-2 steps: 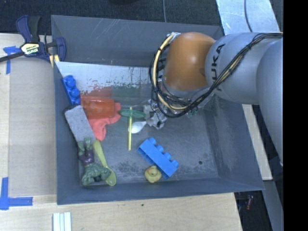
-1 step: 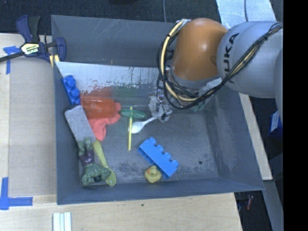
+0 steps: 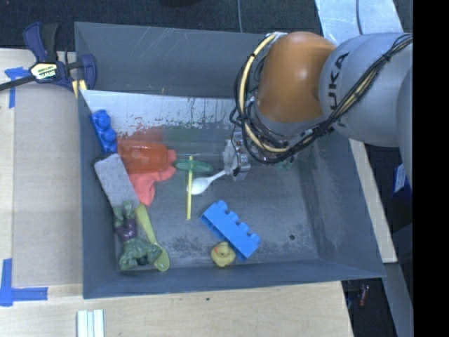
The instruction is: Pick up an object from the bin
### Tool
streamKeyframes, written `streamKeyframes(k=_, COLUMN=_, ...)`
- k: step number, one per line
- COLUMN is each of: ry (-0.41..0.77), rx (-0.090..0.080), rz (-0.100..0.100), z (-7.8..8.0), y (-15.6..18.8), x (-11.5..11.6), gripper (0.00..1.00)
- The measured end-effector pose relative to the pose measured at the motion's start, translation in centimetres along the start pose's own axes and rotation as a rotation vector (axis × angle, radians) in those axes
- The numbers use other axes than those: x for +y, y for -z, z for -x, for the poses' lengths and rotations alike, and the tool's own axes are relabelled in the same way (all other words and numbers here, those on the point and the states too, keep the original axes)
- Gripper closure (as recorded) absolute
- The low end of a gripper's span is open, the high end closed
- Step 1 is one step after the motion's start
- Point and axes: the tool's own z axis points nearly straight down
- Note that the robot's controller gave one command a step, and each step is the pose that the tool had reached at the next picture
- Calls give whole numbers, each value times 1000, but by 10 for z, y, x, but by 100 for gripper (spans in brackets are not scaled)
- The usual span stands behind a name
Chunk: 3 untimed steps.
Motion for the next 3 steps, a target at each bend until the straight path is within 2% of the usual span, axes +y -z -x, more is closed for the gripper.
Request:
streamKeyframes(k=1, ry=8, rx=-1, rz=0, z=-2, y=-46, x=29, gripper=100)
streamKeyframes(k=2, ry=-232, rx=-7, rz=-1, z=5, y=-60, x=33, gripper=0)
streamKeyframes(k=3, ry=-231, rx=-8, rz=-1, z=5, y=-60, x=33, gripper=0)
